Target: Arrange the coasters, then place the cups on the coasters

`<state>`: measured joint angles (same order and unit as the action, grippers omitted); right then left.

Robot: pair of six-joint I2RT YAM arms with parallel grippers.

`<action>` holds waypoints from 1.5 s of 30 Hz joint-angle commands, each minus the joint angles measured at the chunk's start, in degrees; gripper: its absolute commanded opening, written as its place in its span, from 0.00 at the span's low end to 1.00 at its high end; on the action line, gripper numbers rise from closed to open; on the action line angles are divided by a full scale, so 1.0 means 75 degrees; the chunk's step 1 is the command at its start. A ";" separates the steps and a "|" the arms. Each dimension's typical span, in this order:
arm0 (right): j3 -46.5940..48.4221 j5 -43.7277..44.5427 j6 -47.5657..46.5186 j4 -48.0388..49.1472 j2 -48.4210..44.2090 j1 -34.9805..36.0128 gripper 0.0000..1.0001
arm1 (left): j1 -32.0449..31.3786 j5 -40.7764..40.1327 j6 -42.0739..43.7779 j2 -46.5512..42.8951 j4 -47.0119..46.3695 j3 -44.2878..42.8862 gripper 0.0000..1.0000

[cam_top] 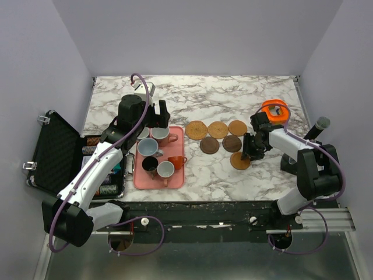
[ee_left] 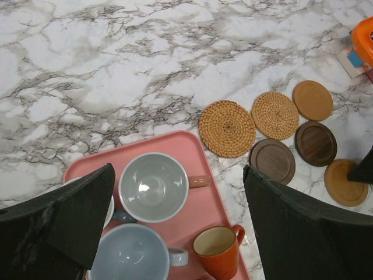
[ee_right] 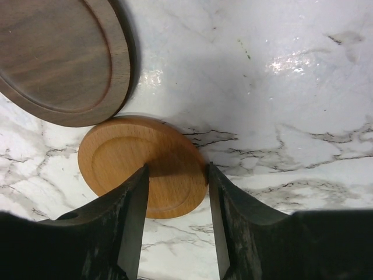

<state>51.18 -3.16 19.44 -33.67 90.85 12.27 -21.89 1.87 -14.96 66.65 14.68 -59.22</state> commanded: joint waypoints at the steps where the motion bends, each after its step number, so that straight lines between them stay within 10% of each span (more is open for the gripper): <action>1: -0.0437 -0.0317 -0.0061 -0.0139 0.0028 0.0016 0.49 | -0.0046 -0.0144 0.0050 0.0007 -0.0094 0.0068 0.99; 36: -0.0133 -0.0846 0.0958 0.0364 0.0380 0.1574 0.43 | -0.0058 -0.0376 0.0026 -0.0028 -0.0058 0.0080 0.99; 45: -0.0553 0.0606 0.0888 0.0845 -0.1658 0.2253 0.76 | -0.0058 -0.0882 -0.0021 -0.0531 -0.0328 0.0337 0.99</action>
<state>48.82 -4.67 25.69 -30.39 85.56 26.68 -22.00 -1.67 -15.00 65.63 14.39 -58.02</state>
